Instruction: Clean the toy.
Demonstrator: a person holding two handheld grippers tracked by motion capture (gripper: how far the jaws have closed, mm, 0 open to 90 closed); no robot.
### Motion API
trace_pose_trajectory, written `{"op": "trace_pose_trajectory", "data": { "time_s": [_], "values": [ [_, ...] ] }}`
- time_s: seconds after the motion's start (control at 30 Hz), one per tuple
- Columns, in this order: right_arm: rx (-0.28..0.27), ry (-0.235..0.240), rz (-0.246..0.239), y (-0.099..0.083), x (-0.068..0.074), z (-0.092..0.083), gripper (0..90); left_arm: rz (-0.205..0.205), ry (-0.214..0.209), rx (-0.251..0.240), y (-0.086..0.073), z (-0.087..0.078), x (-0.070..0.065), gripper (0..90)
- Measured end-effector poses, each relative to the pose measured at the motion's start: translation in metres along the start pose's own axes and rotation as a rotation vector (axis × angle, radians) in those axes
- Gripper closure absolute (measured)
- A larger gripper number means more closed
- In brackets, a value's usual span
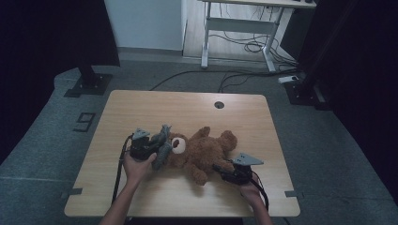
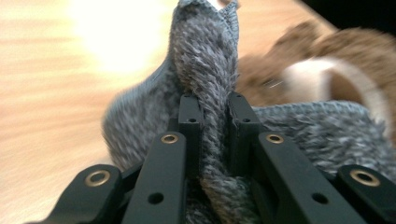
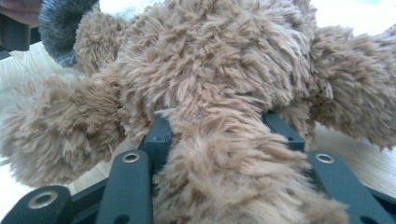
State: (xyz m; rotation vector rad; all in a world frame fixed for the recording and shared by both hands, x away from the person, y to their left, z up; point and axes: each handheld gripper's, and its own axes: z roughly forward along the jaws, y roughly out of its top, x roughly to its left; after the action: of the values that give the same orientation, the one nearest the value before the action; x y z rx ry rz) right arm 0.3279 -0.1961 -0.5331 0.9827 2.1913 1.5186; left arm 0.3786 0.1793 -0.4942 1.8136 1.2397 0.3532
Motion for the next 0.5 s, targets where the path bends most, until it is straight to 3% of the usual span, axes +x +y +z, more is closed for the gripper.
{"op": "trace_pose_trajectory", "data": {
  "time_s": [0.17, 0.23, 0.37, 0.5],
  "values": [
    [0.002, 0.003, 0.006, -0.001, 0.000, 0.000, 53.6, 0.002, 0.031, 0.103, -0.021, 0.010, 0.010, 79.0],
    [-0.001, 0.003, 0.010, -0.001, 0.000, 0.001, 53.6, -0.018, 0.012, 0.113, -0.029, 0.013, 0.013, 79.0],
    [-0.001, 0.003, 0.013, -0.001, -0.001, 0.000, 53.5, -0.017, 0.002, 0.078, -0.020, -0.002, 0.014, 78.6],
    [-0.002, 0.003, 0.014, -0.001, -0.002, 0.000, 53.5, 0.020, -0.007, -0.030, 0.009, -0.032, 0.003, 78.3]
  ]
}}
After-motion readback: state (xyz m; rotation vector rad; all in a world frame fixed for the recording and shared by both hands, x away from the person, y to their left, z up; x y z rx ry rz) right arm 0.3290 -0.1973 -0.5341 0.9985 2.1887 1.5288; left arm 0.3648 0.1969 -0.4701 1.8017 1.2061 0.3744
